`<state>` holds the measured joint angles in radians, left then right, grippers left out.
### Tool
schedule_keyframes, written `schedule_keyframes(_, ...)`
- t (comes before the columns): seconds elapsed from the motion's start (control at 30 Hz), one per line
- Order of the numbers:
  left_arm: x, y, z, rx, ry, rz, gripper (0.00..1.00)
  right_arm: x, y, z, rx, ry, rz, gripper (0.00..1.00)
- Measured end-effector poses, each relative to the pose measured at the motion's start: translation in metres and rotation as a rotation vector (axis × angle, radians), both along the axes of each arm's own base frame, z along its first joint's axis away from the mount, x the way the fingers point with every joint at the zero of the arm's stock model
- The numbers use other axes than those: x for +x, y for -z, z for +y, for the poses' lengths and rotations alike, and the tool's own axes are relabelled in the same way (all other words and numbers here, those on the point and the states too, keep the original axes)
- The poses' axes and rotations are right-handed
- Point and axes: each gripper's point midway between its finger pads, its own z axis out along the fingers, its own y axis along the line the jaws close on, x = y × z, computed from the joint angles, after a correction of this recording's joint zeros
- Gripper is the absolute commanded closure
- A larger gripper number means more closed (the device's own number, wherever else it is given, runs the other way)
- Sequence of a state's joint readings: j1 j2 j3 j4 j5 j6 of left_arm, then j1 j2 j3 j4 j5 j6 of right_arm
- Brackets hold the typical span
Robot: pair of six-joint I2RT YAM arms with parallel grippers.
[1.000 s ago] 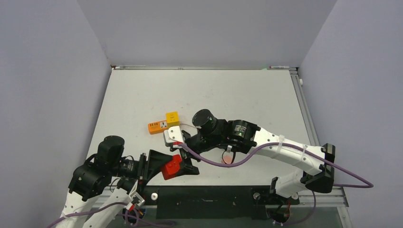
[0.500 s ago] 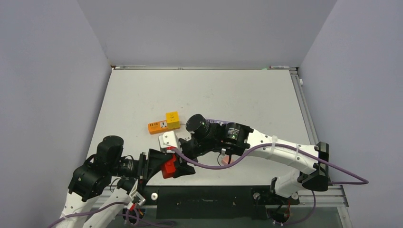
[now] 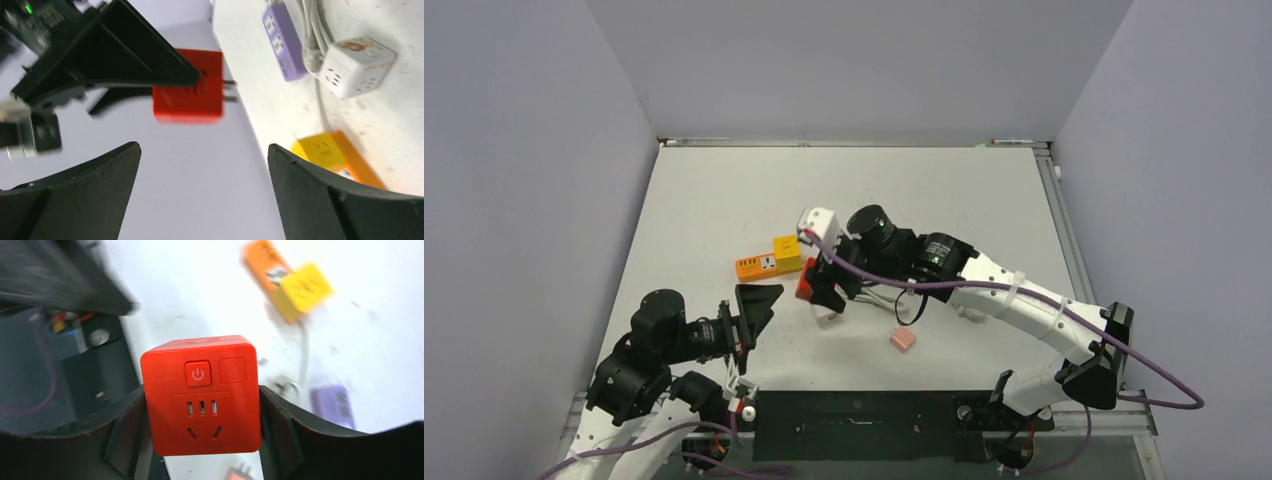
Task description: Insert the plug
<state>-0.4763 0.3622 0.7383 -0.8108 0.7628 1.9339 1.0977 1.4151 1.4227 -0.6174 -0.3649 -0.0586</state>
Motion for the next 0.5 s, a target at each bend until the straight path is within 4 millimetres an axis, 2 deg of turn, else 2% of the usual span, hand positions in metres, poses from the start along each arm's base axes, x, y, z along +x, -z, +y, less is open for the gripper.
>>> schedule_keyframes(0.1, 0.024, 0.015, 0.012, -0.025, -0.174, 0.143, 0.04, 0.058, 0.005, -0.028, -0.035, 0.277, 0.001, 0.95)
schedule_keyframes(0.17, 0.042, 0.025, 0.021, -0.045, -0.315, 0.267, 0.04, 0.083, 0.012, -0.047, -0.082, 0.443, 0.006, 0.95)
schedule_keyframes(0.27, 0.072, 0.051, 0.036, -0.05, -0.568, 0.509, 0.04, 0.11, 0.024, -0.067, -0.153, 0.689, 0.025, 0.95)
schedule_keyframes(0.33, 0.093, 0.071, 0.047, -0.049, -0.762, 0.678, 0.04, 0.122, 0.041, -0.075, -0.207, 0.794, 0.058, 0.95)
schedule_keyframes(0.43, 0.114, 0.088, 0.061, -0.102, -0.973, 0.876, 0.04, 0.142, 0.068, -0.09, -0.303, 0.987, 0.13, 0.95)
schedule_keyframes(0.5, 0.122, 0.091, 0.074, -0.179, -1.08, 0.964, 0.04, 0.156, 0.082, -0.099, -0.343, 1.099, 0.162, 0.95)
